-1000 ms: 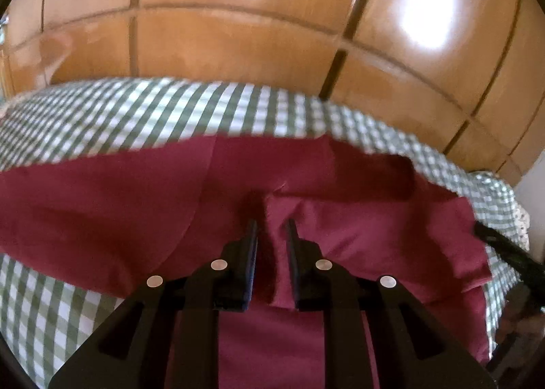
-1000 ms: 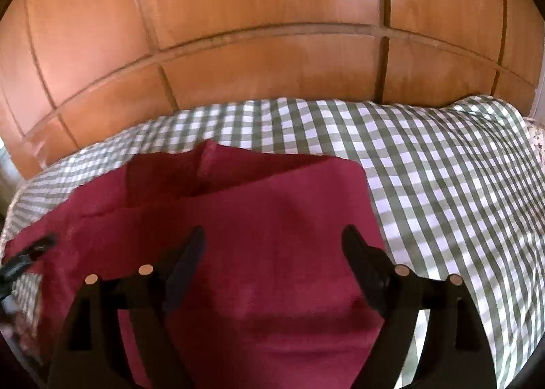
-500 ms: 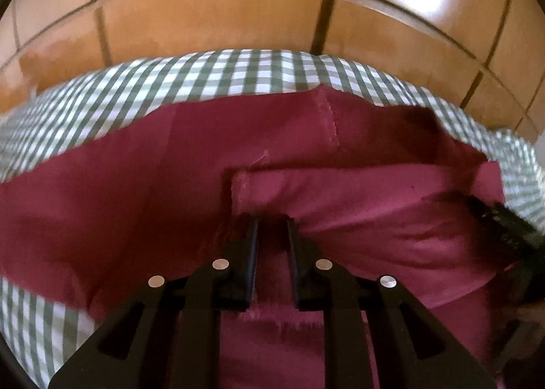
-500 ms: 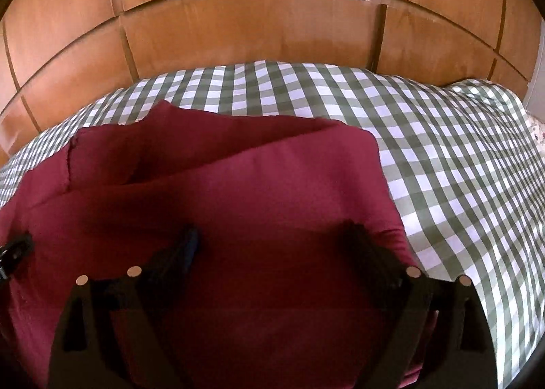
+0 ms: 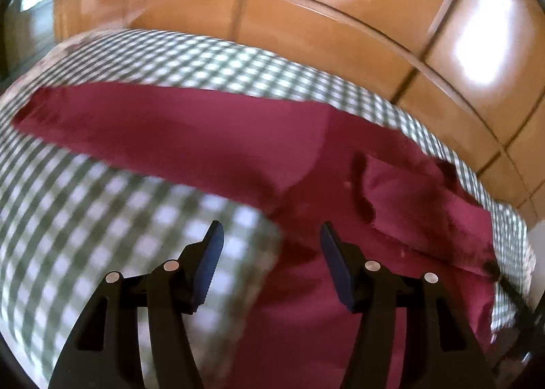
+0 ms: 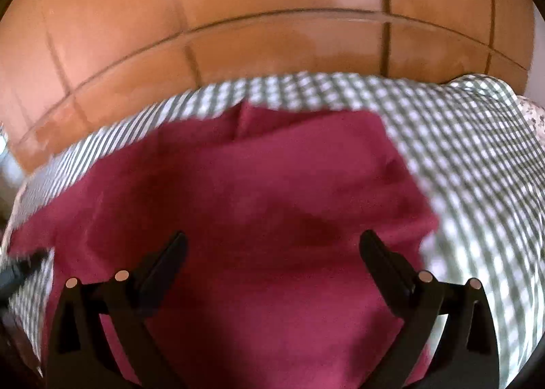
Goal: Fold small clothes
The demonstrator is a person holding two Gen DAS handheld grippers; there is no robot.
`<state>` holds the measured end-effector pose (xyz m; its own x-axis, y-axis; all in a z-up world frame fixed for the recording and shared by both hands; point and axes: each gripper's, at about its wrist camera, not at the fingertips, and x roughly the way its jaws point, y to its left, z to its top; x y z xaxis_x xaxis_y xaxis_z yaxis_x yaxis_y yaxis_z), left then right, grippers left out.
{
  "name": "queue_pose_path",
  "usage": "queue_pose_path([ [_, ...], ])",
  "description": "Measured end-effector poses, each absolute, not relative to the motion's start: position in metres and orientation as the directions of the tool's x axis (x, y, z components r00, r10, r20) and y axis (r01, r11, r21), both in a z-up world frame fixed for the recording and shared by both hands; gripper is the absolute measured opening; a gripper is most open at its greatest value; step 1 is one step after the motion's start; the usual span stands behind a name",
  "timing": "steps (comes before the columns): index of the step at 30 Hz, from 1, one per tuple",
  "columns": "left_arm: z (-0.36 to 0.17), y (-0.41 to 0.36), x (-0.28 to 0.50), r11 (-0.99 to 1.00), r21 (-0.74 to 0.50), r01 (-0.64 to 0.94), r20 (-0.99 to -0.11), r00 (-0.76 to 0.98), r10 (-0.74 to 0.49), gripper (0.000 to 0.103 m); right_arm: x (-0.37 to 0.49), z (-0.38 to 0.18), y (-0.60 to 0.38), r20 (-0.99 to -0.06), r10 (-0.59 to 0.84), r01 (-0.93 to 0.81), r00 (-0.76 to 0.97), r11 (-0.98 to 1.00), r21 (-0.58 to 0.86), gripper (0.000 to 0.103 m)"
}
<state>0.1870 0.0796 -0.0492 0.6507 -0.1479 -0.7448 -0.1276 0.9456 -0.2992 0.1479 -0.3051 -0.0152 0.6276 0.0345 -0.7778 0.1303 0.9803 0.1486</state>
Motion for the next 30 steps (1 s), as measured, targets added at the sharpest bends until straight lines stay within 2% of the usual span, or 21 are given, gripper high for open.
queue_pose_path([
  [3, -0.047, 0.110, 0.178, 0.928, -0.323, -0.185, -0.741, 0.659, -0.126, 0.058, 0.131, -0.033, -0.278, -0.806, 0.024, 0.074, 0.592, 0.994, 0.084, 0.100],
  [6, -0.047, 0.143, 0.172, 0.904, -0.350, -0.247, -0.735, 0.671, -0.101, 0.057, 0.121, -0.051, -0.271, -0.820, 0.020, 0.077, 0.571, 0.994, 0.078, 0.101],
  [12, -0.059, 0.218, 0.166, 0.816, -0.433, -0.383, -0.734, 0.675, -0.072, 0.042, 0.123, -0.055, -0.277, -0.820, 0.049, 0.084, 0.570, 0.989, 0.118, 0.101],
  [24, -0.067, 0.327, 0.167, 0.622, -0.585, -0.521, -0.691, 0.722, -0.045, 0.042, 0.122, -0.056, -0.276, -0.819, 0.044, 0.082, 0.573, 0.990, 0.111, 0.101],
  [30, -0.079, 0.360, 0.186, 0.556, -0.616, -0.558, -0.692, 0.721, -0.043, 0.042, 0.122, -0.056, -0.277, -0.820, 0.040, 0.079, 0.571, 0.992, 0.103, 0.101],
])
